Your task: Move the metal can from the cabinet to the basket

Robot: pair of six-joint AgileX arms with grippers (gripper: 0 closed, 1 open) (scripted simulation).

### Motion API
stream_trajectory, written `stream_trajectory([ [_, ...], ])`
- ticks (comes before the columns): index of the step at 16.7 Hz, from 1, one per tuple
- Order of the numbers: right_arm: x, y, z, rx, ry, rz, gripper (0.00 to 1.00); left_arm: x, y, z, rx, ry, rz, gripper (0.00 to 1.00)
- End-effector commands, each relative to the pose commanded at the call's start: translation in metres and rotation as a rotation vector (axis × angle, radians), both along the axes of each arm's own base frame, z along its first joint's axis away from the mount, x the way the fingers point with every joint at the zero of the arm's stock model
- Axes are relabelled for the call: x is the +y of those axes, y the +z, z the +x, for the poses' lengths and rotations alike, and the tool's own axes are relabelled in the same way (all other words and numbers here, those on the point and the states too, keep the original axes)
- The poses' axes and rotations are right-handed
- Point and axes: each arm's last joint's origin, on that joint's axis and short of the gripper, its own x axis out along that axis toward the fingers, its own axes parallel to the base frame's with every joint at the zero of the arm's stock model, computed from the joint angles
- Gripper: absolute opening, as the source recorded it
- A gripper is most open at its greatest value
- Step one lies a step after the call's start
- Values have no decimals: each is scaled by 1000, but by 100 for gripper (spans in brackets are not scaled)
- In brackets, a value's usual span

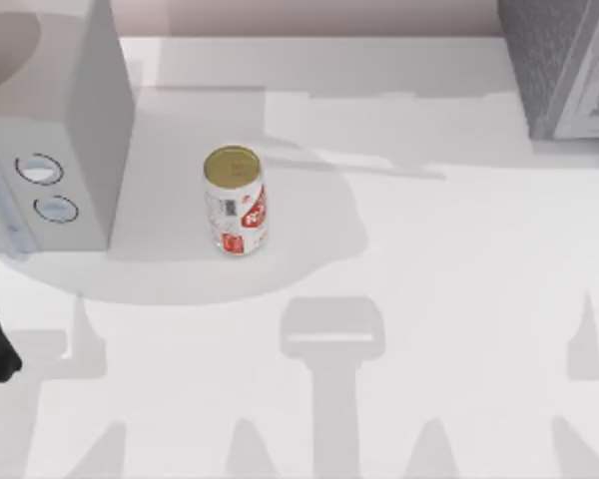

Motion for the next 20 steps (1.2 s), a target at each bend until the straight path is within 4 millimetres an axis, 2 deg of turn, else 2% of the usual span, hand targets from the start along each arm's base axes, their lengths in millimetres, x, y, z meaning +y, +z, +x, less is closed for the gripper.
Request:
stream_trajectory([
  [5,0,0,0,0,0,0,100,0,1,0,-1,0,0,100],
  [10,0,0,0,0,0,0,100,-7,20,12,-16,-7,-10,100],
  [15,0,0,0,0,0,0,100,-29,35,51,33,-9,-19,100],
  [20,0,0,0,0,0,0,100,-74,31,102,47,-8,-40,100],
])
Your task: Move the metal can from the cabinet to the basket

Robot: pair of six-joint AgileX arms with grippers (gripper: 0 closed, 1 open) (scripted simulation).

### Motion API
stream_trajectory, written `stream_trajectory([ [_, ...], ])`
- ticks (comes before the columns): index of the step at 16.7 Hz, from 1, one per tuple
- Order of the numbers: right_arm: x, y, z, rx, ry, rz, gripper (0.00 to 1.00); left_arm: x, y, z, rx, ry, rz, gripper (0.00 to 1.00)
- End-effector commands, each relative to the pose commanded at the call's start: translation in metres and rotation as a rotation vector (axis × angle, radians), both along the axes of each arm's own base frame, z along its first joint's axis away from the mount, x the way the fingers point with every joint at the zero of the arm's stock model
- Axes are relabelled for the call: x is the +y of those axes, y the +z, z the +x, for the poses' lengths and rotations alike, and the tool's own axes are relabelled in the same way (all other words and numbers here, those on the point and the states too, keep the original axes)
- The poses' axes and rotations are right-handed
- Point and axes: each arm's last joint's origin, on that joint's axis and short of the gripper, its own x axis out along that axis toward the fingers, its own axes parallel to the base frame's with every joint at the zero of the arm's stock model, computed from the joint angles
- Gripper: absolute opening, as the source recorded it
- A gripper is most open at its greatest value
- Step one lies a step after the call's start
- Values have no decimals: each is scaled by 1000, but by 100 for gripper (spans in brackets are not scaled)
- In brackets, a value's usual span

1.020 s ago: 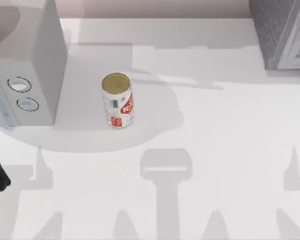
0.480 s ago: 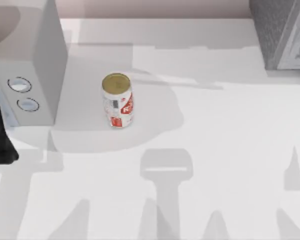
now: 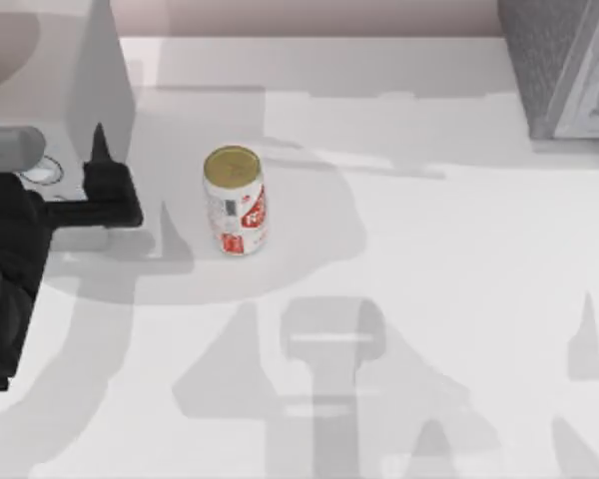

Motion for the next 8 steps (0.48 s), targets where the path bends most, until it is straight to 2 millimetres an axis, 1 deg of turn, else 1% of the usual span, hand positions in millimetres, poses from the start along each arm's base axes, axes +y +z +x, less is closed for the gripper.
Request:
stream_trajectory([
  [2,0,0,0,0,0,0,100,-23,-12,18,3,0,-7,100],
  [4,0,0,0,0,0,0,100,-48,-30,31,8,-1,-9,100],
  [6,0,0,0,0,0,0,100,-71,-53,39,14,-2,-8,100],
  [8,0,0,0,0,0,0,100,-91,-78,42,23,-3,-1,100],
])
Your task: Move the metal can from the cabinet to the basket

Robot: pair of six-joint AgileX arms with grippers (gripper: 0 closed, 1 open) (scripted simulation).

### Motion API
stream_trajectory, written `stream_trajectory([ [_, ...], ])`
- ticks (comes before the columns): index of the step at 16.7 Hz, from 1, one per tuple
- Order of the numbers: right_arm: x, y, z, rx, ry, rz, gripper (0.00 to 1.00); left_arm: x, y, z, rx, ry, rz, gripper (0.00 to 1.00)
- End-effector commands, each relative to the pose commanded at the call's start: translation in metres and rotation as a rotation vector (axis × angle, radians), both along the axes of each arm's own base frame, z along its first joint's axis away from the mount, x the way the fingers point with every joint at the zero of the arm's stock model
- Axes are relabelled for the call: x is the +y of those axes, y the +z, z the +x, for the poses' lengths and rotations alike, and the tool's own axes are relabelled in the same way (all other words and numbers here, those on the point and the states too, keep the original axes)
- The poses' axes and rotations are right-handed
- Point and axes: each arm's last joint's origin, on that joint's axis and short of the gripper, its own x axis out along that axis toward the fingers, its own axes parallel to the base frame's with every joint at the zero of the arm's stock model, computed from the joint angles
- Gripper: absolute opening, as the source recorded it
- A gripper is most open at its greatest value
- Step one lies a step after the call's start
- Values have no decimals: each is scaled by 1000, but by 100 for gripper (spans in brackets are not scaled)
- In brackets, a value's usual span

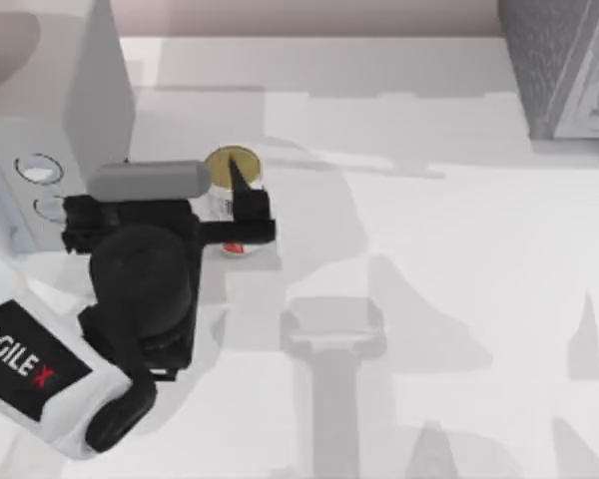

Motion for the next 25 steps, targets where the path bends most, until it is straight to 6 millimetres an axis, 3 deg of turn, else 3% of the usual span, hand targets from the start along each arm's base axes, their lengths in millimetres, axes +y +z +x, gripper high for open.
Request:
stream_trajectory([
  [4,0,0,0,0,0,0,100,-27,-49,-6,21,-3,25,100],
  [8,0,0,0,0,0,0,100,-39,-75,-14,29,-8,42,100],
  [16,0,0,0,0,0,0,100,-40,-78,-10,30,-8,44,100],
  [23,0,0,0,0,0,0,100,-42,-84,50,28,-8,42,100],
  [25,0,0,0,0,0,0,100,-41,-85,55,29,-8,43,100],
])
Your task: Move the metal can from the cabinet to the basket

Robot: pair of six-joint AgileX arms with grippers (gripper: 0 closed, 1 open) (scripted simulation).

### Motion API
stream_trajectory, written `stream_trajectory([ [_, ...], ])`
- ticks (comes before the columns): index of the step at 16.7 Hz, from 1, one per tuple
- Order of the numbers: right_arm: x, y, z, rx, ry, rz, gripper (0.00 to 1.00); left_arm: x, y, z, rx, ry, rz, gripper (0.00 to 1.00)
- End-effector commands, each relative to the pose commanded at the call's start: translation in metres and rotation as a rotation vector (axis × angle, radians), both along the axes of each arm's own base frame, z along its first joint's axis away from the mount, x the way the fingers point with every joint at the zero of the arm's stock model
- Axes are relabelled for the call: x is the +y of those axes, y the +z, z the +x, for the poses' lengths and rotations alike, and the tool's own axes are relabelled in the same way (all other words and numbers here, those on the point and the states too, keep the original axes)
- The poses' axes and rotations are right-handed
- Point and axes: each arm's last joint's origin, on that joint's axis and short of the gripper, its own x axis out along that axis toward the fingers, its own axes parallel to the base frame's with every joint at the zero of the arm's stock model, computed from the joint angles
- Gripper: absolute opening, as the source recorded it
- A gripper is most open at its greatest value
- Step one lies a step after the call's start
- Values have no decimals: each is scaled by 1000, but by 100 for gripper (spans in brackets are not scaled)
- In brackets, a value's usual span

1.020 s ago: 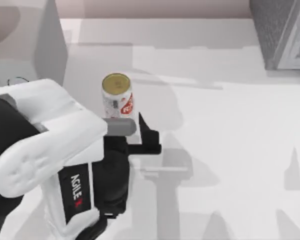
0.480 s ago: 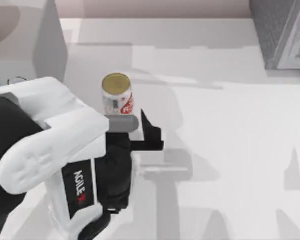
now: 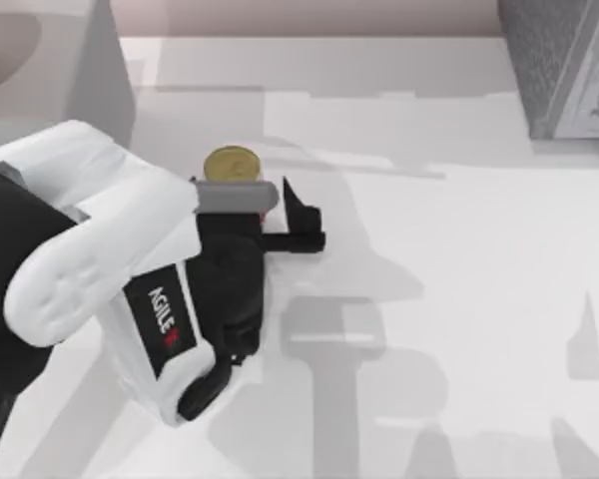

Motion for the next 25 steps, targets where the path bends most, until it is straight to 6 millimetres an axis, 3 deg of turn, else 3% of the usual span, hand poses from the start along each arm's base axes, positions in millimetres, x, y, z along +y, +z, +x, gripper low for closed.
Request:
stream_trajectory([
  [3,0,0,0,0,0,0,100,0,0,0,0,0,0,100],
  [16,0,0,0,0,0,0,100,0,0,0,0,0,0,2],
  [25,0,0,0,0,0,0,100,-1,0,-1,0,-2,1,0],
])
